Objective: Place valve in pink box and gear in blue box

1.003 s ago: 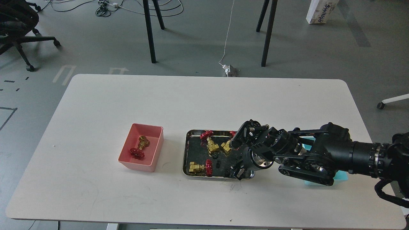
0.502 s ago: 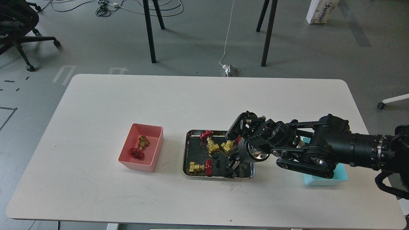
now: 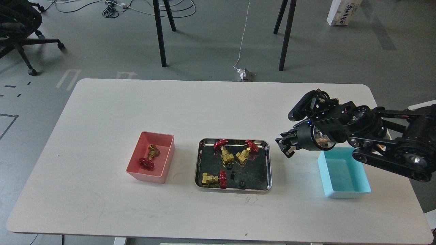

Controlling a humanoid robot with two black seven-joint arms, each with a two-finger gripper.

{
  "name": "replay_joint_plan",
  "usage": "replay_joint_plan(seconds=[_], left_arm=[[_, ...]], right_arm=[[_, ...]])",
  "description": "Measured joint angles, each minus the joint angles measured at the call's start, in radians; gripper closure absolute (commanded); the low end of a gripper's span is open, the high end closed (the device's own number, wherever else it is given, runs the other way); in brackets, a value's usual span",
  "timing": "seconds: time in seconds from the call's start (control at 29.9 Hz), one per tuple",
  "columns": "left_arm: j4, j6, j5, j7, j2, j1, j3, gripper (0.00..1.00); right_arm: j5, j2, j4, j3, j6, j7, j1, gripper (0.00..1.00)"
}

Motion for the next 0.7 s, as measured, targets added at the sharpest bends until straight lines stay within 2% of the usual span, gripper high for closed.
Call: replay_joint_plan(seconds=[0.17, 0.27, 0.3, 0.37, 0.47, 0.5, 0.6, 0.7], left_arm=[[0.000, 0.000, 0.000, 0.000, -0.001, 0.000, 0.000, 0.18], [0.000, 0.000, 0.001, -0.002, -0.002, 0.000, -0.001, 0.18], [0.000, 0.000, 0.001, -0.002, -0.002, 0.000, -0.001, 0.18], [0.000, 0.000, 0.001, -0.002, -0.002, -0.001, -0.001, 0.18], [0.000, 0.000, 0.001, -0.002, -0.004, -0.011, -0.001, 0.18], [0.000, 0.000, 0.001, -0.001, -0.004, -0.014, -0.001, 0.18], [0.000, 0.000, 0.001, 0.000, -0.006, -0.020, -0.001, 0.18], [-0.001, 0.001, 0.001, 0.002, -0.009, -0.020, 0.000, 0.18]], right_arm=[[0.027, -0.215, 0.064, 0.006, 0.000, 0.003, -0.074, 0.97], [0.030, -0.251, 0.062, 0.020, 0.000, 0.003, -0.128, 0.95], [0.030, -0.254, 0.060, 0.024, 0.000, 0.003, -0.142, 0.91], [0.030, -0.255, 0.052, 0.034, 0.000, 0.001, -0.167, 0.75], [0.029, -0.244, 0.036, 0.044, 0.000, -0.002, -0.181, 0.35], [0.029, -0.240, 0.034, 0.045, 0.000, -0.003, -0.182, 0.29], [0.035, -0.235, 0.031, 0.051, 0.000, -0.006, -0.184, 0.19], [0.087, -0.232, 0.032, 0.092, 0.000, -0.017, -0.184, 0.13]])
